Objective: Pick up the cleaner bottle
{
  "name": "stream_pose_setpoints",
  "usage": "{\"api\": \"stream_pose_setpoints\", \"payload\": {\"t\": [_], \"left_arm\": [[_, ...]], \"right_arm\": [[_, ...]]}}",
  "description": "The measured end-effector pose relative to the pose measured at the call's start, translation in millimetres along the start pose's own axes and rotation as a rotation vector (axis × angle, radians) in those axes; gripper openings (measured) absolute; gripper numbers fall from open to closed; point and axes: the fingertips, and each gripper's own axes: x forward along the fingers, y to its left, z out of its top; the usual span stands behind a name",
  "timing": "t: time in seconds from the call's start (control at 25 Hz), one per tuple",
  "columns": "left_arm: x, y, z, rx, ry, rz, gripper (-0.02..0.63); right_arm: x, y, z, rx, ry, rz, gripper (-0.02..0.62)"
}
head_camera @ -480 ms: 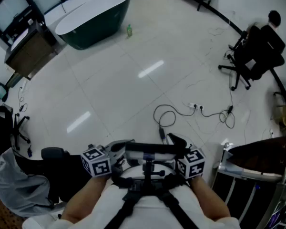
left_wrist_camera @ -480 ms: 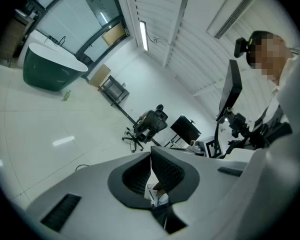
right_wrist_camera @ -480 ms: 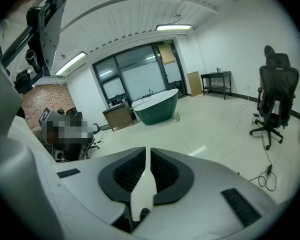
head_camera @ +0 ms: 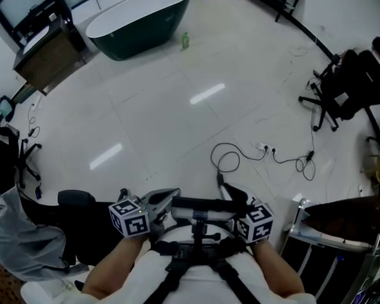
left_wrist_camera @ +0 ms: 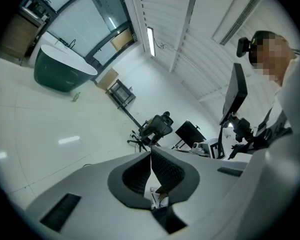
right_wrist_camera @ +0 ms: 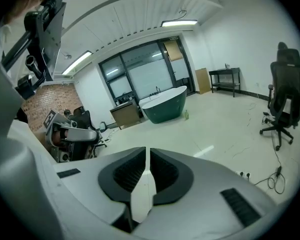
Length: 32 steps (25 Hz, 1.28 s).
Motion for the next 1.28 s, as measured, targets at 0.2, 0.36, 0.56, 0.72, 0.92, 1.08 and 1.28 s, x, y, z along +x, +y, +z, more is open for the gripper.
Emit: {"api": "stream_pose_setpoints", "payload": {"t": [0.2, 0.36, 0.56, 0.72, 0.92, 1.08, 1.28], "left_arm": [[-34, 22, 5, -0.002, -0.044, 0.056, 0.000], [-55, 29, 10, -0.008, -0.090, 0.053, 0.000], [-75, 42, 18, -0.011, -0.132, 0.086, 0.000], [-73, 51, 24, -0.029, -0.143, 0.095, 0.000], [-66, 67, 38, -0.027, -0.124, 0.150, 0.000], [-54, 84, 59, -0.025, -0.117, 0.209, 0.000], [-28, 99, 99, 0.025, -0.167, 0.268, 0.000]], "right_arm": [[23, 26, 8, -0.025, 0.005, 0.012, 0.025], [36, 39, 14, -0.035, 0.002, 0.013, 0.025], [50, 56, 19, -0.054, 0.009, 0.032, 0.025], [63, 52, 22, -0.070, 0.020, 0.045, 0.025], [94, 40, 37, -0.076, 0.038, 0.085, 0.025], [123, 29, 58, -0.092, 0.058, 0.133, 0.025], [153, 2, 97, -0.138, 0.044, 0.148, 0.025]]}}
